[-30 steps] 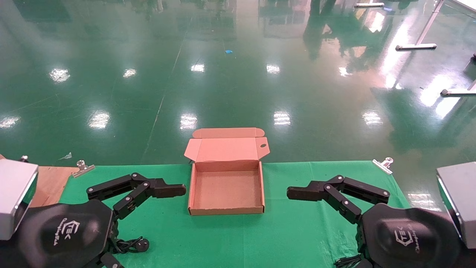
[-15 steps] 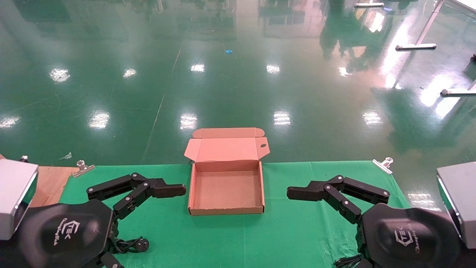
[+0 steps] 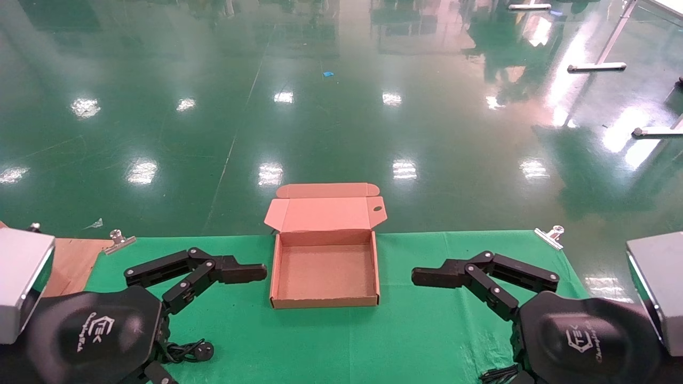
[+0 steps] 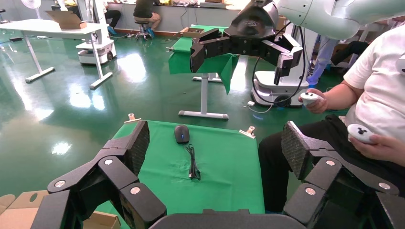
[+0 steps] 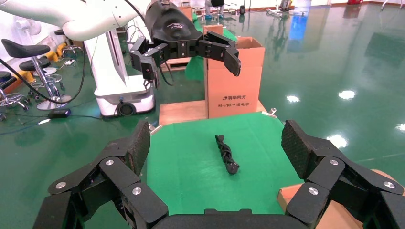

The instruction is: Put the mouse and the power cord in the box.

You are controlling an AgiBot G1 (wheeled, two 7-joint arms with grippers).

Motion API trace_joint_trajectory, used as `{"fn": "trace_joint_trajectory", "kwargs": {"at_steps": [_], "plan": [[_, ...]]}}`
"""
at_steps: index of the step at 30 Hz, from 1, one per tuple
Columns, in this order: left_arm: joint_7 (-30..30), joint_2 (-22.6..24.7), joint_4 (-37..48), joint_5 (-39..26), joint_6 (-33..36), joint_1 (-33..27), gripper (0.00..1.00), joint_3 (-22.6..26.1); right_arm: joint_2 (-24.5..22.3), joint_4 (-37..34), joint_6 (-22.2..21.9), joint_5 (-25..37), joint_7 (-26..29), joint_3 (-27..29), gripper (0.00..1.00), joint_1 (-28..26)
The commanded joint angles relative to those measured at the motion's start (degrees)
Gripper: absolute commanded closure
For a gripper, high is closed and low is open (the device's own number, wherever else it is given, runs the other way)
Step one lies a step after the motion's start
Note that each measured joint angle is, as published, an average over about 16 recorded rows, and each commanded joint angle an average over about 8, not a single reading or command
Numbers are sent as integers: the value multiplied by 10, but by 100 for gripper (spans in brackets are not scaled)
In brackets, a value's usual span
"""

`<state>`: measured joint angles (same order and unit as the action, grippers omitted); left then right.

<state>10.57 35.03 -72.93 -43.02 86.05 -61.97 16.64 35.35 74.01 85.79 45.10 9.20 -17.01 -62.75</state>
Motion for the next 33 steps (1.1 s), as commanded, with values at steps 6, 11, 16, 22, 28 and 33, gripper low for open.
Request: {"fn": "trace_joint_trajectory", "kwargs": {"at_steps": [6, 11, 16, 22, 28, 33], "plan": [[-4, 0, 26, -53, 19, -20, 0, 27, 11, 3, 4, 97, -39, -31, 0, -33], [-19, 8, 80, -138, 42, -61, 0, 79, 35, -22, 7, 219, -86, -75, 0, -77], [-57, 26, 158, -228, 43, -111, 0, 139, 72, -74, 4, 355, -144, -131, 0, -123], [-113, 73, 273, -367, 32, -195, 0, 216, 135, -164, -7, 513, -219, -202, 0, -186], [-180, 136, 407, -468, -3, -260, 0, 264, 199, -292, -35, 612, -301, -252, 0, -239], [-230, 188, 500, -511, -32, -285, 0, 287, 242, -402, -77, 659, -368, -276, 0, -269]]}}
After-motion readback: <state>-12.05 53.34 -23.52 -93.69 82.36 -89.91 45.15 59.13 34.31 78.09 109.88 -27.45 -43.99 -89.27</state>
